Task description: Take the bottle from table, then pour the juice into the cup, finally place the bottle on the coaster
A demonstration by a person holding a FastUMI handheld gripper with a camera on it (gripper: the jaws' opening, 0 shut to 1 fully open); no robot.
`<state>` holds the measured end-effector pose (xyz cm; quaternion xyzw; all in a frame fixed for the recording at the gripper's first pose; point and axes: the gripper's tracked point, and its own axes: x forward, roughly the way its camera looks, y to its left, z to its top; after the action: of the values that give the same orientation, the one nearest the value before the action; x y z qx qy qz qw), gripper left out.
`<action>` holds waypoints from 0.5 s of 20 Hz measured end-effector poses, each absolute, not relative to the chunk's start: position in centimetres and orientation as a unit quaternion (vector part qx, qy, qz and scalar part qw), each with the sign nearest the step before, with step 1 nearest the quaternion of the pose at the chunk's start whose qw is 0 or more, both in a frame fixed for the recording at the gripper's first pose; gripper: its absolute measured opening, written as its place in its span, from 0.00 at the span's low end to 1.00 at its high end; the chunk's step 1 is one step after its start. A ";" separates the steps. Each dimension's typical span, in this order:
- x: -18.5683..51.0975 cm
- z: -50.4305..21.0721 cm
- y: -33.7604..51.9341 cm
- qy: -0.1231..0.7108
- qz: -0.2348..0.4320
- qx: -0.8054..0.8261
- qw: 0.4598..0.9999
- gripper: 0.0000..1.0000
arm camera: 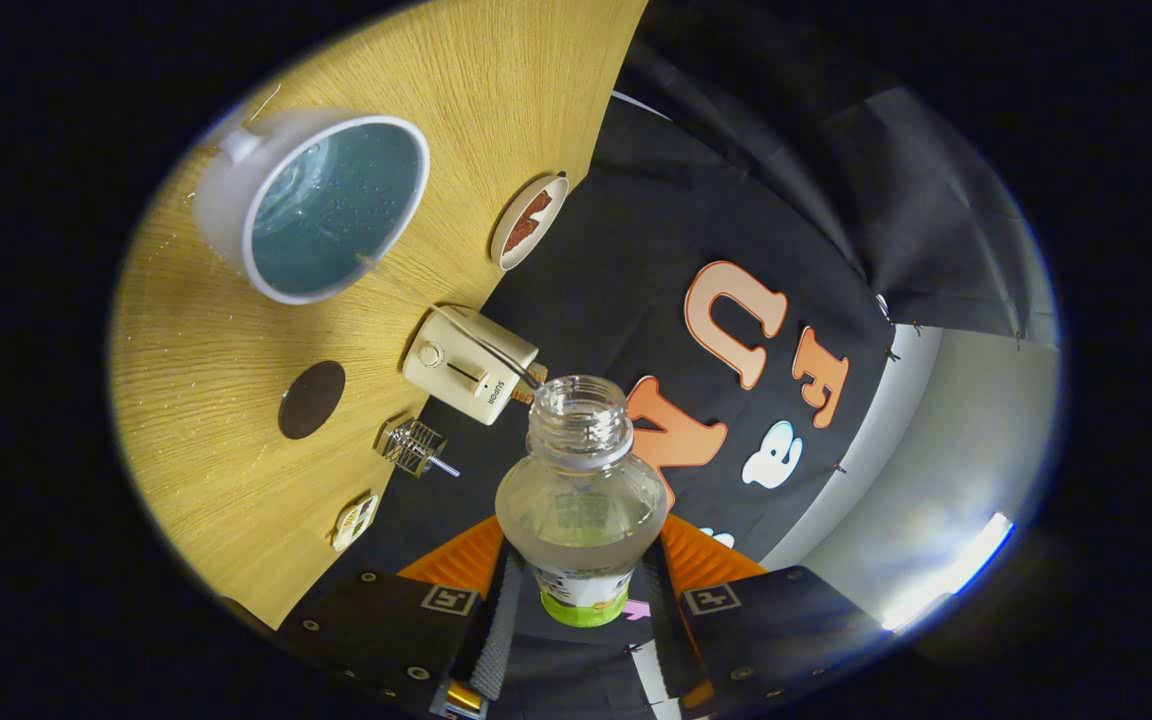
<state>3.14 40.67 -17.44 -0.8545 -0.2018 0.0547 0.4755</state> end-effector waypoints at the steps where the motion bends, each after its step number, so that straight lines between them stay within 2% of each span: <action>1: 3.2 -17.3 40.7 -0.202 0.055 -0.855 0.474 0.60; 10: 2.8 -17.3 41.6 -0.211 0.059 -0.861 0.460 0.60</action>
<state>2.84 41.58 -17.32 -0.8606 -0.2113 0.0588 0.4596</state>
